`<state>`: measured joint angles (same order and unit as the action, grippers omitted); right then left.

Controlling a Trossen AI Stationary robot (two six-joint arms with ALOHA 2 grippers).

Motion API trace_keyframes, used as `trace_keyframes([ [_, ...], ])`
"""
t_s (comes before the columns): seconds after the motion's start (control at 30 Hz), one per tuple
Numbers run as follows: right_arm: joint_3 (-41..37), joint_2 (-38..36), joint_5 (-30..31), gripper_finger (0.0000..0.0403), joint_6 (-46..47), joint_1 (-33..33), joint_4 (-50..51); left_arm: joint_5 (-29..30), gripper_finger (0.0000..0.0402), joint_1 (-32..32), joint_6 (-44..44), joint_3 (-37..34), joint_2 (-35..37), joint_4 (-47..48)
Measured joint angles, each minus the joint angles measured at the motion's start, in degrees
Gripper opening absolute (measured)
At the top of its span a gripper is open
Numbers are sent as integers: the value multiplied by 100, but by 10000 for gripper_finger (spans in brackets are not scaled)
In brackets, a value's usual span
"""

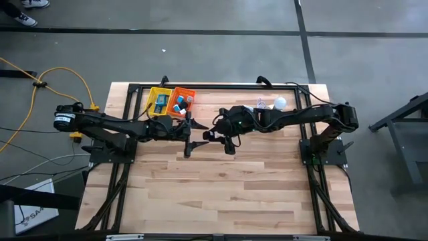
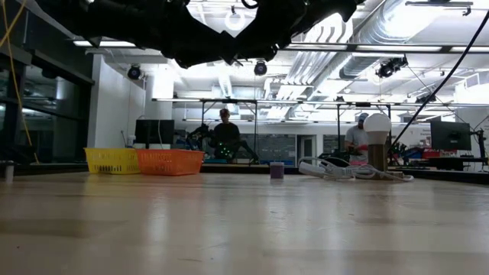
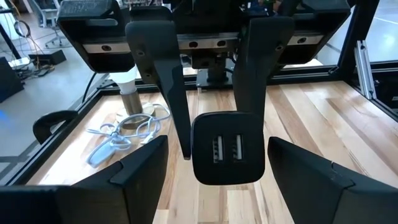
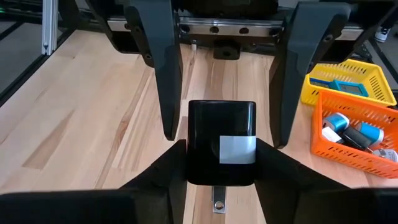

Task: Pick & Place Office items
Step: Put the black adapter into the orange basket

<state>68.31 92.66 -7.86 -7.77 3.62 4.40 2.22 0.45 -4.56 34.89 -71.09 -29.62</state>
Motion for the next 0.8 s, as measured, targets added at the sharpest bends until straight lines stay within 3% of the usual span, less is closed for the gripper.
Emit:
trace_keyframes([
  [0.53, 1, 0, 6, 137, 0, 0, 9, 118, 267, 0, -2, 0, 0, -101],
  [0.8, 0, 0, 47, 137, 0, 0, 20, 260, 235, 0, 0, 0, 2, -99],
])
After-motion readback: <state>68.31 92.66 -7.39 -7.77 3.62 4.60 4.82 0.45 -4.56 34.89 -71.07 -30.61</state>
